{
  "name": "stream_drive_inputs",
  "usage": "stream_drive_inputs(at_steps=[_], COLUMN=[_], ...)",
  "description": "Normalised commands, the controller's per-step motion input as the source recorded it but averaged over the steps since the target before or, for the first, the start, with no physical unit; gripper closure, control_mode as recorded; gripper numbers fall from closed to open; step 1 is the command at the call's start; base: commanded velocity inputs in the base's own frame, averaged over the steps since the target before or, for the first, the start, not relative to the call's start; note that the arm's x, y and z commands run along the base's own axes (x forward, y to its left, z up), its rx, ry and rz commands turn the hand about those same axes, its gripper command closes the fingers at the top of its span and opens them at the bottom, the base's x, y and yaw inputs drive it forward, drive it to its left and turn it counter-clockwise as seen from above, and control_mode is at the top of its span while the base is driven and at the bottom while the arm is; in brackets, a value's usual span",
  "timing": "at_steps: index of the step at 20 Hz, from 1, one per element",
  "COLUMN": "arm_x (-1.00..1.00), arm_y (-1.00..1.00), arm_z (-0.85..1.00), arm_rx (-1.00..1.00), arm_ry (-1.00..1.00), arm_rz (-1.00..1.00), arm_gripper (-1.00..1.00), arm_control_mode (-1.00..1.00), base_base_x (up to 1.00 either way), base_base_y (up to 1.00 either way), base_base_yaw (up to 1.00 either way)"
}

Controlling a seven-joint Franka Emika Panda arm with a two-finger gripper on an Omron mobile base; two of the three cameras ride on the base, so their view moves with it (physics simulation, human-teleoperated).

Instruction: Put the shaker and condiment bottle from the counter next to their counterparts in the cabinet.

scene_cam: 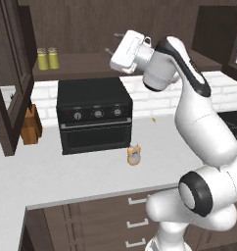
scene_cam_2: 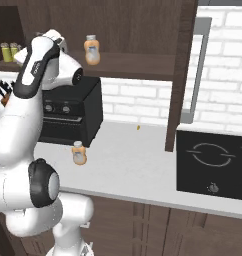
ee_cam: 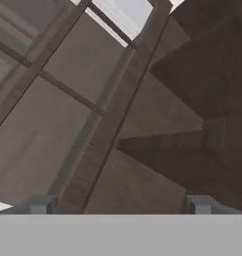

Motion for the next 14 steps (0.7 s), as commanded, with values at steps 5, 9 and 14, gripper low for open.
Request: stream_drive_inputs(at_steps=[5, 9, 14], arm_x=[-1.0, -1.0, -1.0], arm_y=[-0.71, -0.91, -0.99], arm_z=[-0.1, -0.03, -0.29], arm_rx=[-0.08, -0.08, -0.21], arm_ry=[-0.13, -0.1, -0.02], arm_rz=[0.0, -0.01, 0.01], arm_gripper=[-1.0, -1.0, -1.0], arm_control_mode=[-1.0, -1.0, -1.0], base_base_x=[0.0, 0.0, 0.0], base_base_y=[0.0, 0.0, 0.0], base_base_yaw=[0.0, 0.0, 0.0])
